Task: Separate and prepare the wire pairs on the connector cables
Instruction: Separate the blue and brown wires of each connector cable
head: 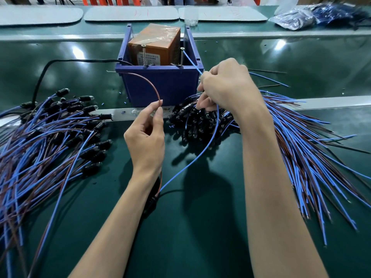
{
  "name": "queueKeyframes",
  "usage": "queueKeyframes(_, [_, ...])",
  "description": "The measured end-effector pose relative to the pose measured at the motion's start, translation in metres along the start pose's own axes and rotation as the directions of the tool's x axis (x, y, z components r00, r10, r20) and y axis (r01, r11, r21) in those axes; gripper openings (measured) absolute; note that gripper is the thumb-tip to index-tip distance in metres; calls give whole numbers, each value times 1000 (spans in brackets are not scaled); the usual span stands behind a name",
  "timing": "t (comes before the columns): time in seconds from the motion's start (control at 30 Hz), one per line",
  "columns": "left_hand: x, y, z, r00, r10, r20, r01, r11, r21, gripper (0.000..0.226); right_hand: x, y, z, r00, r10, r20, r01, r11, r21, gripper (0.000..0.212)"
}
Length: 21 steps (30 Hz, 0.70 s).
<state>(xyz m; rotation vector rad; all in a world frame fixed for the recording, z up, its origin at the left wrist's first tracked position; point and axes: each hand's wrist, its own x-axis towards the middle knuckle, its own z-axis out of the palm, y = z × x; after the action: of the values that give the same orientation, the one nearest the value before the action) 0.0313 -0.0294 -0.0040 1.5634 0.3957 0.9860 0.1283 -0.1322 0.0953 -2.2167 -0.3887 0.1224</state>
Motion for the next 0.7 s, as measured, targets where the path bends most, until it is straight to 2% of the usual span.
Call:
queueKeyframes(0.27, [-1,-5,0,999,28,24,-29,999,34,17,-1,0,-1,1000,-2,8,2,1000,-25,31])
queueKeyframes(0.37, [-5,-3,2,990,111,87,-119,989,93,20,-1,0,-1,1000,-10,21,11,999,-38,31])
queueKeyframes(0.47, [-7,-1,4,956,263,132,-282,945,165,21,-1,0,0,1000,-13,25,14,999,-46,31])
queueKeyframes(0.6, [-10,1,1,907,418,55,-419,879,227,20,-1,0,-1,1000,-12,24,13,999,-44,31])
queueKeyframes(0.7, [-12,2,0,880,475,-33,-451,853,262,20,-1,1,-1,1000,-9,24,10,999,-41,31])
